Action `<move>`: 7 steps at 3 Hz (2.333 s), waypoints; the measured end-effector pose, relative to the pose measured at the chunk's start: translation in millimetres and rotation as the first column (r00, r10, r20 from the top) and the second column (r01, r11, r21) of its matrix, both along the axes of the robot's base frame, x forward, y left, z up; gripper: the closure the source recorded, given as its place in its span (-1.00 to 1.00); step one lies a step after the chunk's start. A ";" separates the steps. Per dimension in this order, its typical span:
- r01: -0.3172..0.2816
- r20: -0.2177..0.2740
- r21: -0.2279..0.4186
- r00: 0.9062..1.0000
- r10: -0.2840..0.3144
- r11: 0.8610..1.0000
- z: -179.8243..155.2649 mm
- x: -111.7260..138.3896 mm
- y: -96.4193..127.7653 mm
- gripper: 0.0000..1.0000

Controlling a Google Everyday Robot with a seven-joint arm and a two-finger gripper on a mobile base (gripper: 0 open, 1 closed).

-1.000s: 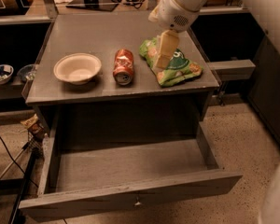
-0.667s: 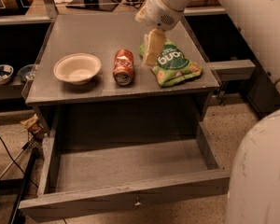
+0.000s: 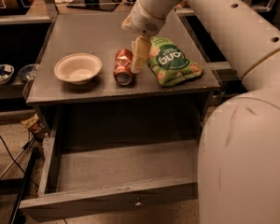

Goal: Place coke can into top drawer

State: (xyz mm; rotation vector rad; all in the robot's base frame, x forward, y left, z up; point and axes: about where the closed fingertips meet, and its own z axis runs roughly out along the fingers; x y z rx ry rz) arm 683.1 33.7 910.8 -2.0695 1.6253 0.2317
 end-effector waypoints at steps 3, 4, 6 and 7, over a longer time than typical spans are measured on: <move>0.001 -0.059 0.011 0.998 -0.001 1.000 -13.6 17.0 26.6 -1.00; 0.002 -0.083 0.029 0.997 0.001 1.000 -21.4 12.7 33.3 -1.00; 0.004 -0.119 0.046 0.993 0.001 0.999 -43.7 10.3 45.9 -1.00; 0.031 -0.125 0.015 0.992 -0.029 0.999 -51.0 15.0 38.5 -1.00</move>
Offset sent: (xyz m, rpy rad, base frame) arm 0.0173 0.0057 -0.0027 -0.0176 0.0400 -0.0194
